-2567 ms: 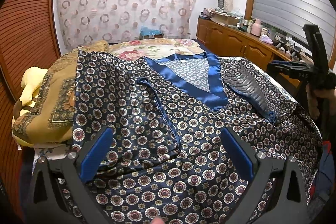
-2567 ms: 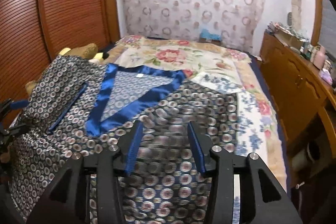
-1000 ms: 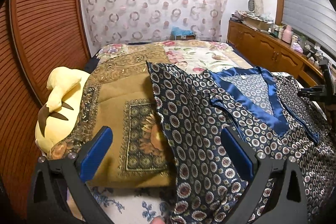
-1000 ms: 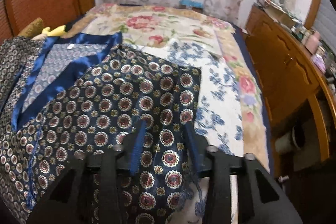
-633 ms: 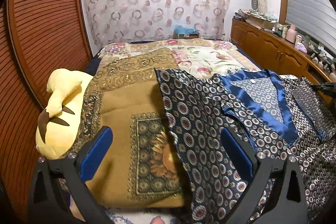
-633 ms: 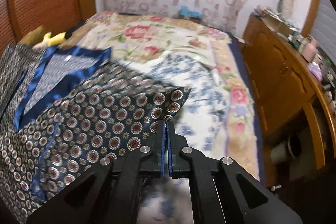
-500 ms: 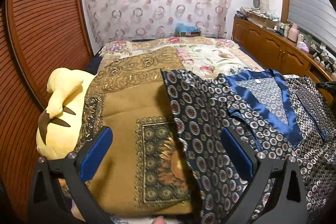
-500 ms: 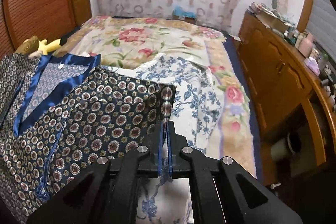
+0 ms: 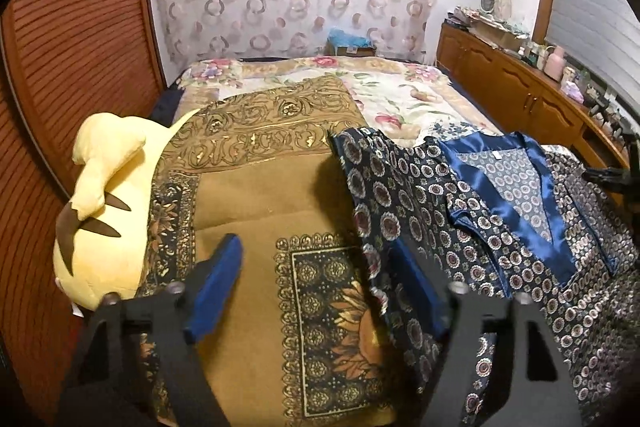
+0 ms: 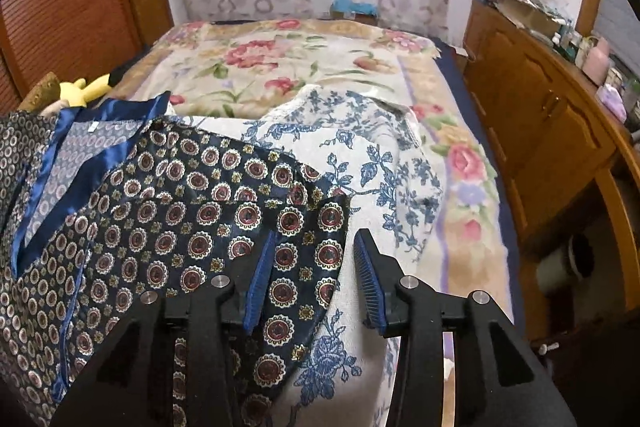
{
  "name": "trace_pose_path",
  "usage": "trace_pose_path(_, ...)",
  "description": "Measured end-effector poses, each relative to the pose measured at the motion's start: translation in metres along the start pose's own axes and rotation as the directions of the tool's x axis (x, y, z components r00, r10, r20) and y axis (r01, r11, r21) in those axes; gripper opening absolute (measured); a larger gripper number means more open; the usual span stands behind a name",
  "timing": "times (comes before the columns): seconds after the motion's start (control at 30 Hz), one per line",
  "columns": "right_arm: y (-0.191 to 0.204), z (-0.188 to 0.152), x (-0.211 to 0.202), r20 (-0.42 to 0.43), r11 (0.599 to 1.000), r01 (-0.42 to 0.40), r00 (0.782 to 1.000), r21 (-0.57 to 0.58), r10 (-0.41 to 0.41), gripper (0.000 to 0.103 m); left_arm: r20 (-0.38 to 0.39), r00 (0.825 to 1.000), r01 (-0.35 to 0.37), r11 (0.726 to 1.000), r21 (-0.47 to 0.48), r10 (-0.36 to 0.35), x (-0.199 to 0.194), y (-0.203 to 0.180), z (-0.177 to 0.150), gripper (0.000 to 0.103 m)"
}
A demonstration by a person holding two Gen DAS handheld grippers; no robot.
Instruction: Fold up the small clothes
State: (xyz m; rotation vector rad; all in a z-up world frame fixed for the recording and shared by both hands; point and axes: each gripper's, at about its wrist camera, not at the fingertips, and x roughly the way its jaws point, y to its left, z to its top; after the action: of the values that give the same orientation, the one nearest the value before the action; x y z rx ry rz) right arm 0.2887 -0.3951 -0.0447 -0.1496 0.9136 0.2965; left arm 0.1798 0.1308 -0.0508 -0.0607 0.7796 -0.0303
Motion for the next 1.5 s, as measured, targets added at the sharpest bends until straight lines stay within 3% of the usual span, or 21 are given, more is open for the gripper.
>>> trace_pose_path(0.37, -0.001, -0.001, 0.001, 0.015, 1.0, 0.001, 1.0, -0.003, 0.0, 0.043, -0.005, 0.998, 0.067, 0.998, 0.006, -0.067, 0.008, -0.01, 0.019, 0.04)
trace_pose_path(0.6, -0.002, -0.001, 0.002, 0.006, 1.0, -0.013, 1.0, 0.006, 0.013, 0.043, -0.024, 0.995, 0.094, 0.995, 0.039, -0.093, 0.014, -0.019, 0.024, 0.033)
trace_pose_path(0.67, 0.001, -0.001, 0.001, 0.0, 1.0, -0.013, 1.0, 0.001, 0.013, 0.043, -0.026, 0.995, 0.097, 0.994, 0.058, -0.096, 0.014, -0.024, 0.026, 0.021)
trace_pose_path(0.87, 0.002, 0.002, 0.002, -0.013, 1.0, -0.016, 1.0, -0.003, 0.016, 0.043, -0.021, 0.997, 0.076, 0.993, 0.087, -0.075, 0.01, -0.031, 0.027, 0.004)
trace_pose_path(0.9, 0.005, 0.001, 0.001, -0.012, 1.0, -0.016, 1.0, -0.004, 0.016, 0.04, -0.018, 0.997, 0.071, 0.994, 0.085, -0.07, 0.009, -0.031, 0.027, 0.004)
trace_pose_path(0.97, 0.006, 0.0, 0.0, -0.008, 0.999, -0.039, 0.999, -0.015, 0.039, 0.021, -0.007, 0.999, 0.047, 0.996, 0.08, -0.047, 0.006, -0.031, 0.028, 0.002)
trace_pose_path(1.07, 0.014, -0.003, -0.003, -0.015, 0.997, -0.071, 0.997, -0.029, 0.071, 0.003, 0.023, 0.999, 0.04, 0.996, 0.083, -0.042, 0.0, -0.031, 0.03, 0.0)
trace_pose_path(1.17, 0.025, -0.004, -0.011, 0.005, 0.995, -0.073, 0.997, -0.061, 0.074, 0.0, 0.071, 0.996, 0.039, 0.996, 0.084, -0.045, -0.011, -0.033, 0.038, 0.0)
trace_pose_path(1.23, 0.031, 0.0, -0.026, 0.067, 0.997, -0.034, 0.997, -0.072, 0.039, 0.0, 0.122, 0.992, 0.03, 0.996, 0.081, -0.039, -0.021, -0.033, 0.05, 0.0)
trace_pose_path(1.33, 0.035, 0.021, -0.057, 0.197, 0.998, 0.041, 0.98, -0.043, -0.032, 0.0, 0.2, 0.979, 0.026, 0.997, 0.067, -0.039, -0.039, -0.032, 0.074, 0.0)
trace_pose_path(1.5, 0.047, 0.063, -0.074, 0.243, 0.993, 0.098, 0.967, -0.059, -0.081, 0.0, 0.276, 0.961, -0.019, 0.998, 0.055, 0.003, -0.052, -0.028, 0.117, 0.0)
